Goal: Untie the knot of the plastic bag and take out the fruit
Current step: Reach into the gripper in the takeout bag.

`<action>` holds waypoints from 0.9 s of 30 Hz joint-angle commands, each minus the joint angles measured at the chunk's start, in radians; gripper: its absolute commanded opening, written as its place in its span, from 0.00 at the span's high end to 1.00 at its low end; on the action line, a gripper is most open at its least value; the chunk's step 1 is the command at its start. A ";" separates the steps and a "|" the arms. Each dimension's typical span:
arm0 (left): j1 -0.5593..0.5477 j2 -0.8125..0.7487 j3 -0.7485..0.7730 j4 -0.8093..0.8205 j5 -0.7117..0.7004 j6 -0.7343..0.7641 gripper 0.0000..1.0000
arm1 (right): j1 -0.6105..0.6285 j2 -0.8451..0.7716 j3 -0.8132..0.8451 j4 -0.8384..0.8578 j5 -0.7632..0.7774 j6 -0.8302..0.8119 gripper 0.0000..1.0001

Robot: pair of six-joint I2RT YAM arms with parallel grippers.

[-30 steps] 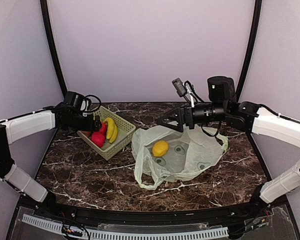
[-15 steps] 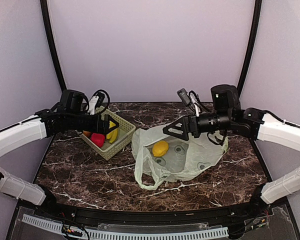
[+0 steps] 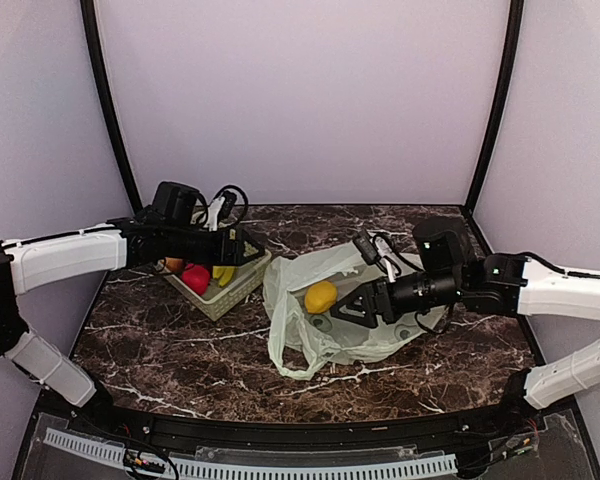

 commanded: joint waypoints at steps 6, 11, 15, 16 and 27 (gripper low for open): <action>-0.051 0.178 0.144 0.090 0.080 -0.034 0.18 | 0.009 0.171 0.054 0.004 0.272 0.168 0.36; -0.104 0.261 0.185 0.089 0.099 -0.042 0.23 | -0.005 0.273 0.090 0.003 0.304 0.252 0.35; -0.141 0.275 0.165 0.105 0.133 -0.055 0.30 | -0.026 0.293 0.086 0.003 0.331 0.287 0.34; -0.146 0.273 0.147 0.134 0.140 -0.065 0.31 | -0.031 0.288 0.080 0.002 0.338 0.292 0.33; -0.268 0.207 -0.005 0.251 0.181 -0.185 0.38 | -0.076 0.117 -0.053 -0.009 0.432 0.346 0.18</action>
